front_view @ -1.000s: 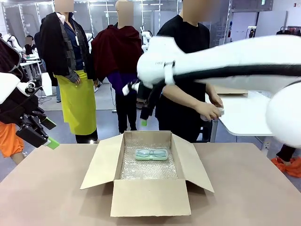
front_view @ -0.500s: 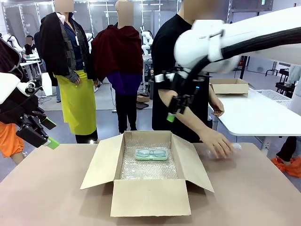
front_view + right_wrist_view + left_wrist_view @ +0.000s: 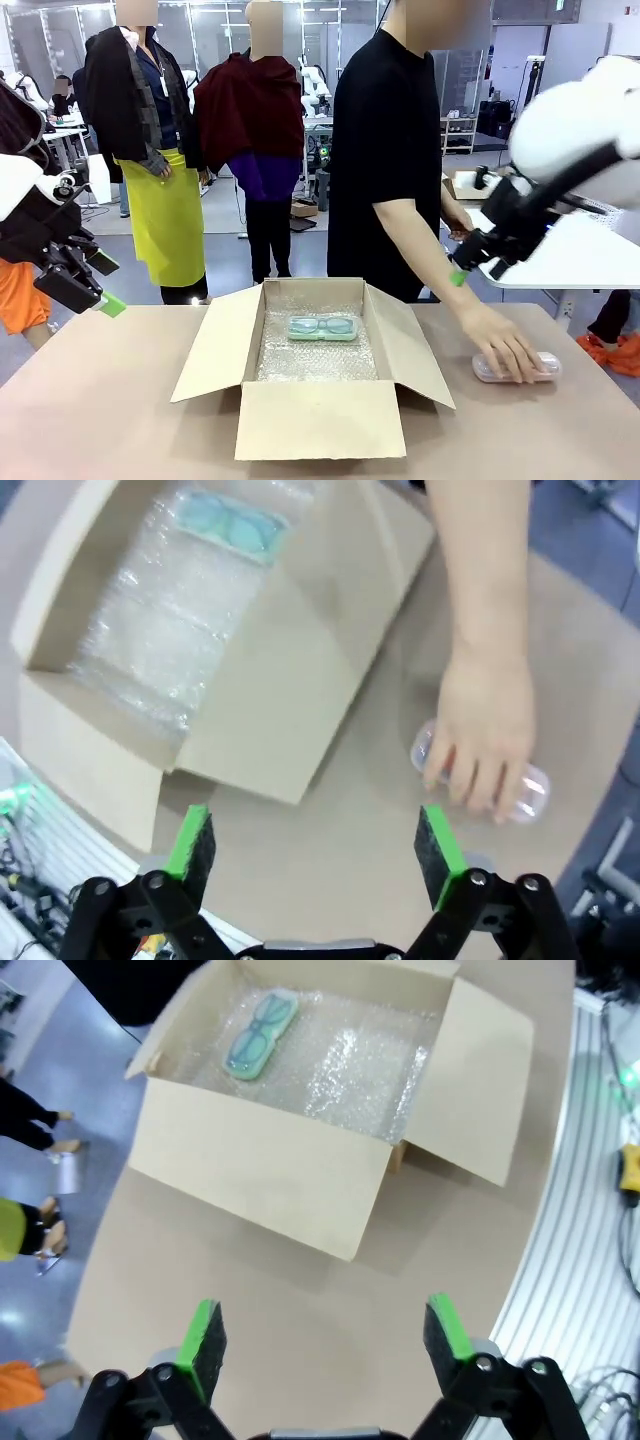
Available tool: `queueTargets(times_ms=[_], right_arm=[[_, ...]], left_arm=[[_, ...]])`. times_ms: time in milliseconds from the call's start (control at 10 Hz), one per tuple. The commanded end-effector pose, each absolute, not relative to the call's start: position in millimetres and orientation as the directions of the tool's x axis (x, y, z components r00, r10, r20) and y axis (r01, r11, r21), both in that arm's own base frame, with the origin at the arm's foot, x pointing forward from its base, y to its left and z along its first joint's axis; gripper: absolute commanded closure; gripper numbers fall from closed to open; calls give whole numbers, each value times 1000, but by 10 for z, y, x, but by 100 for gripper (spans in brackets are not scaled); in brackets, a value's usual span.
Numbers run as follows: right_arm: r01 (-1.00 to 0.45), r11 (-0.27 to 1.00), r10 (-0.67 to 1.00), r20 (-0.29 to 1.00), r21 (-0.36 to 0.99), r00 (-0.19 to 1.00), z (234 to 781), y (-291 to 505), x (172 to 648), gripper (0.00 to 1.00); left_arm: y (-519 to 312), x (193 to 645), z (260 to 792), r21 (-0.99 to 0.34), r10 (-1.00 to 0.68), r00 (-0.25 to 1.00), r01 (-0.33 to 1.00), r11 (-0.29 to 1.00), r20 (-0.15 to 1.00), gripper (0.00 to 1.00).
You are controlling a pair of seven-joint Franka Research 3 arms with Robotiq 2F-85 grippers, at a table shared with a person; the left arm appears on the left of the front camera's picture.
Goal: Pack the glasses set securely to prepare it for shipping.
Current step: Put the Glasses case from the right side of the table into the Package Box.
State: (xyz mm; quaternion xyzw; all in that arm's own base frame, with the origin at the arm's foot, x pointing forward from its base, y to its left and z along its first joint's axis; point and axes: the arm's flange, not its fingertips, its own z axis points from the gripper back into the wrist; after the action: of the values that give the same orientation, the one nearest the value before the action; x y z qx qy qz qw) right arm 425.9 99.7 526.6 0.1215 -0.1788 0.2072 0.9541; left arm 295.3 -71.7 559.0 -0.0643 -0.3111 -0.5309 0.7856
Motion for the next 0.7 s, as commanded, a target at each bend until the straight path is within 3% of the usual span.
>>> queueTargets(times_ms=[0, 200, 500, 600], right_arm=[[-310, 943, 251, 362, 117, 898, 5212, 916, 3972, 0], [-178, 981, 149, 301, 71, 942, 5139, 629, 3827, 0], [-194, 970, 141, 312, 147, 940, 5056, 418, 3785, 0], [-188, 979, 155, 300, 84, 941, 5047, 439, 3812, 0]], left_arm=[[-702, 2958, 5595, 232, -793, 232, 877, 421, 563, 0], [-702, 2958, 5595, 232, -793, 232, 877, 421, 563, 0], [-702, 2958, 5595, 232, -793, 232, 877, 421, 563, 0], [-702, 2958, 5595, 232, -793, 232, 877, 421, 563, 0]])
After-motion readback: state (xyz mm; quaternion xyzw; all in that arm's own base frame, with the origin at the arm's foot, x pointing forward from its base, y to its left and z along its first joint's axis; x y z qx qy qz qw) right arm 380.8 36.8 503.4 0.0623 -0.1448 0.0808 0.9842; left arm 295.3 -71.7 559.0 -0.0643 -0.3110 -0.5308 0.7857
